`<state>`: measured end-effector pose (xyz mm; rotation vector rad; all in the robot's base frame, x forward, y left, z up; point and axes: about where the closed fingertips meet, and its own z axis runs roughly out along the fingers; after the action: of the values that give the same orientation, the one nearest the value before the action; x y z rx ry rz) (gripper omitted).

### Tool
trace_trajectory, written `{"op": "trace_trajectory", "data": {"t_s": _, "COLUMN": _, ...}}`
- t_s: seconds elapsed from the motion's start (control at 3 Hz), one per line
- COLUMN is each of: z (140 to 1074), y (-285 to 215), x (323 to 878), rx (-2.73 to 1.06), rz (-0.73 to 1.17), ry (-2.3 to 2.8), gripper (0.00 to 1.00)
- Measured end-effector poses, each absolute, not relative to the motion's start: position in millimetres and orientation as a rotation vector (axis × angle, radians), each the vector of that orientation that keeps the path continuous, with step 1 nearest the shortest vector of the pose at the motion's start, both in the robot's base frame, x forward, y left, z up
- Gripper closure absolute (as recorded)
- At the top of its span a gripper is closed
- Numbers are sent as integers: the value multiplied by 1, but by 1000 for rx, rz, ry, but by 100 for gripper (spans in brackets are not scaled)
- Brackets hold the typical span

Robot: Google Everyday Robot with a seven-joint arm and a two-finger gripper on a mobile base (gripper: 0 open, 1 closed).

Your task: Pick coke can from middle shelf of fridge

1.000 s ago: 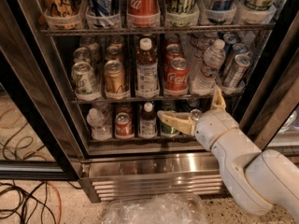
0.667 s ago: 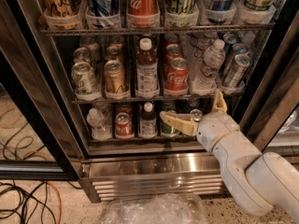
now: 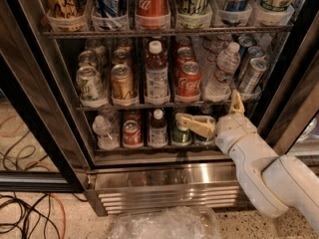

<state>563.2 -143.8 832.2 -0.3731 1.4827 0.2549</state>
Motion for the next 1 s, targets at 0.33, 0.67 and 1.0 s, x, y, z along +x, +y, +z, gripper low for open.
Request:
{"op": "trace_trajectory", "data": {"t_s": 0.33, "z": 832, "y": -144, "x": 563, "rx": -373, "rz": 255, "ry": 1483, "gripper": 0}}
{"op": "trace_trajectory", "data": {"t_s": 0.67, "z": 832, "y": -144, "x": 563, "rx": -373, "rz": 255, "ry": 1483, "gripper": 15}}
{"op": "trace_trajectory", "data": {"t_s": 1.0, "z": 832, "y": -144, "x": 563, "rx": -373, "rz": 255, "ry": 1483, "gripper": 34}}
